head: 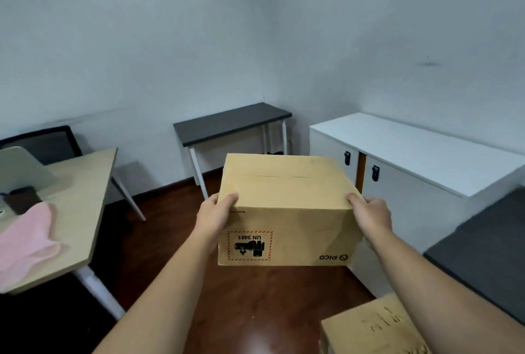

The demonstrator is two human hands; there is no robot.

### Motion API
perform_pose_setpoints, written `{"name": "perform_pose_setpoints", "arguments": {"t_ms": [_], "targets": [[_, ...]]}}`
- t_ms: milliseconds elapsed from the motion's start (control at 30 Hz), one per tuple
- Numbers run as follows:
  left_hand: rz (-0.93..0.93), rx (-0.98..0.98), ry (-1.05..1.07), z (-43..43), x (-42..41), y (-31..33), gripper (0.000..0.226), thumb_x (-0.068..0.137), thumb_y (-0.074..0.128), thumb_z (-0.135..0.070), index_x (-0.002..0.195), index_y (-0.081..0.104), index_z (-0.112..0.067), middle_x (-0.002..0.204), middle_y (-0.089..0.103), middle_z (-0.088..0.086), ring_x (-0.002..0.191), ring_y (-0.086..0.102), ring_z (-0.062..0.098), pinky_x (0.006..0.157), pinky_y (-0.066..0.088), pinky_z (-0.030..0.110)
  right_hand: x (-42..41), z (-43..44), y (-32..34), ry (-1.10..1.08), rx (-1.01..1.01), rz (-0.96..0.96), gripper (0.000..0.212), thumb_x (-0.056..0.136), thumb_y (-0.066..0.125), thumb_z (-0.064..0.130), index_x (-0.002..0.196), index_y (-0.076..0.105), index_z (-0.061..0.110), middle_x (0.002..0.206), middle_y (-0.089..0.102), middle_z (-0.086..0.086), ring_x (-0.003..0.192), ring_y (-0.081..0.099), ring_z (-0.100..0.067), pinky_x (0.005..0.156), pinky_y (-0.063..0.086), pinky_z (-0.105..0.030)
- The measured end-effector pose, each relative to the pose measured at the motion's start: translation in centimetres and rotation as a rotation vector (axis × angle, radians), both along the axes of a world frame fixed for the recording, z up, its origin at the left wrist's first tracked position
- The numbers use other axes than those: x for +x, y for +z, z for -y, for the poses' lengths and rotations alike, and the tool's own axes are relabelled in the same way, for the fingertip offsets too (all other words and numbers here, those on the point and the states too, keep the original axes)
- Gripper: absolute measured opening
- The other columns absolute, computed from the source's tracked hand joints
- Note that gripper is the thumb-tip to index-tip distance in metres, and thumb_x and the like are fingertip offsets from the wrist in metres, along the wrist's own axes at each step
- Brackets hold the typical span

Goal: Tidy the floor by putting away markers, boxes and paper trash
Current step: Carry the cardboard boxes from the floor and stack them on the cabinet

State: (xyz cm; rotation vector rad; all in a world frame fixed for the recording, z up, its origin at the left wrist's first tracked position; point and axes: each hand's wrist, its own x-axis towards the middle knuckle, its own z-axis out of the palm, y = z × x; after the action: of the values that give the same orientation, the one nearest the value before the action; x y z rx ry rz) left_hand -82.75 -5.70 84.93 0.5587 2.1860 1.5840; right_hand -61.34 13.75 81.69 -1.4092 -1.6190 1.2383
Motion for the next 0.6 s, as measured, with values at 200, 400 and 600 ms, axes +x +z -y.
{"name": "perform_pose_setpoints", "arguments": {"t_ms": [200, 400, 600], "targets": [[-0.034, 0.021, -0.095, -8.0, -9.6, 0.9, 0.042, 0.093, 0.052, -0.042, 0.127, 0.055, -0.017, 0.107, 0.061, 0.001, 0.097, 0.056, 0.019, 0.077, 0.043, 0.037, -8.2, -6.5, -0.1, -0.071, 0.039, -0.045, 0.021, 0.085, 0.056, 0.042, 0.088, 0.060, 0.022, 0.080, 0.059, 0.003, 0.079, 0.057, -0.020, 0.071, 0.046, -0.034], [-0.071, 0.041, -0.165, -19.4, -16.5, 1.1, 0.042, 0.094, 0.050, -0.042, 0.129, 0.052, -0.020, 0.110, 0.061, 0.003, 0.103, 0.055, 0.024, 0.087, 0.045, 0.045, -15.0, -16.6, -0.3, -0.151, 0.055, -0.108, 0.027, 0.083, 0.055, 0.042, 0.081, 0.062, 0.017, 0.079, 0.060, -0.003, 0.073, 0.056, -0.020, 0.061, 0.039, -0.032], [-0.030, 0.059, -0.189, -30.3, -23.8, 2.5, 0.041, 0.095, 0.049, -0.041, 0.130, 0.052, -0.021, 0.111, 0.061, 0.005, 0.104, 0.055, 0.024, 0.081, 0.041, 0.041, -21.8, -26.4, 1.2, -0.192, 0.066, -0.123, 0.031, 0.084, 0.055, 0.043, 0.094, 0.066, 0.016, 0.086, 0.064, -0.004, 0.080, 0.060, -0.021, 0.064, 0.044, -0.033]]}}
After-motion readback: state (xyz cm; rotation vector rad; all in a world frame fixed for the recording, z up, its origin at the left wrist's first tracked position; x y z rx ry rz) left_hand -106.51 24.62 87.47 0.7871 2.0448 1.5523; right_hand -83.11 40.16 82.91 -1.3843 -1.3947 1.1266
